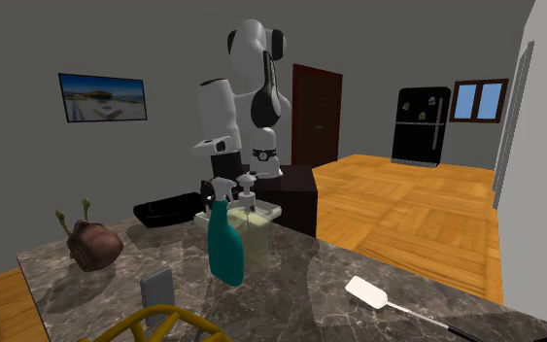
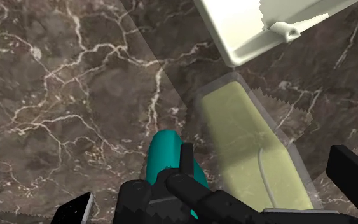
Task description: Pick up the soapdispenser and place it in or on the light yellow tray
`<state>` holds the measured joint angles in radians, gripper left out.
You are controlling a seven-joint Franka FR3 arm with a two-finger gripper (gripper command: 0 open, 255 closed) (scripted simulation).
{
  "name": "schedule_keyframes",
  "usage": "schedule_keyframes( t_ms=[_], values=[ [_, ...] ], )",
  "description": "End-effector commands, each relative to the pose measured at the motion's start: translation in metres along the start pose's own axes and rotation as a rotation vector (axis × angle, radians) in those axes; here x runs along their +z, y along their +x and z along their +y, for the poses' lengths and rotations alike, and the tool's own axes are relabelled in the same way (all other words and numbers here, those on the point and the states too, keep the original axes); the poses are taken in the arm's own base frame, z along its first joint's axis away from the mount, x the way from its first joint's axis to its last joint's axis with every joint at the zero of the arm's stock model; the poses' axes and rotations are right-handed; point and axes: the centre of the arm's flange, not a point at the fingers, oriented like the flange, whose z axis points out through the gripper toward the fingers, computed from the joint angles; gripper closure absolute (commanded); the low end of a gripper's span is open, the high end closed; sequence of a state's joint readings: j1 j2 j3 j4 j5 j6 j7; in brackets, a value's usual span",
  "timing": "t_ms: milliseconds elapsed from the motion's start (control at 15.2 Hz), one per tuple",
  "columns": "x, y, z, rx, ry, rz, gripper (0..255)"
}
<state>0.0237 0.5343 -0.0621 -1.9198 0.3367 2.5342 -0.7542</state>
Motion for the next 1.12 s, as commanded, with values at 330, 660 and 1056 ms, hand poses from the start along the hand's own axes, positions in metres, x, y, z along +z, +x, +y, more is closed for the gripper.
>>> schedule_keyframes(
  t_ms=[330, 660, 1056],
  values=[
    [0.0031, -0.0004, 0.0004, 0.0, 0.0, 0.001, 0],
    [0.0029, -0.0004, 0.0004, 0.0, 0.0, 0.0, 255],
    [0.0031, -0.0004, 0.0004, 0.0, 0.0, 0.001, 255]
  ],
)
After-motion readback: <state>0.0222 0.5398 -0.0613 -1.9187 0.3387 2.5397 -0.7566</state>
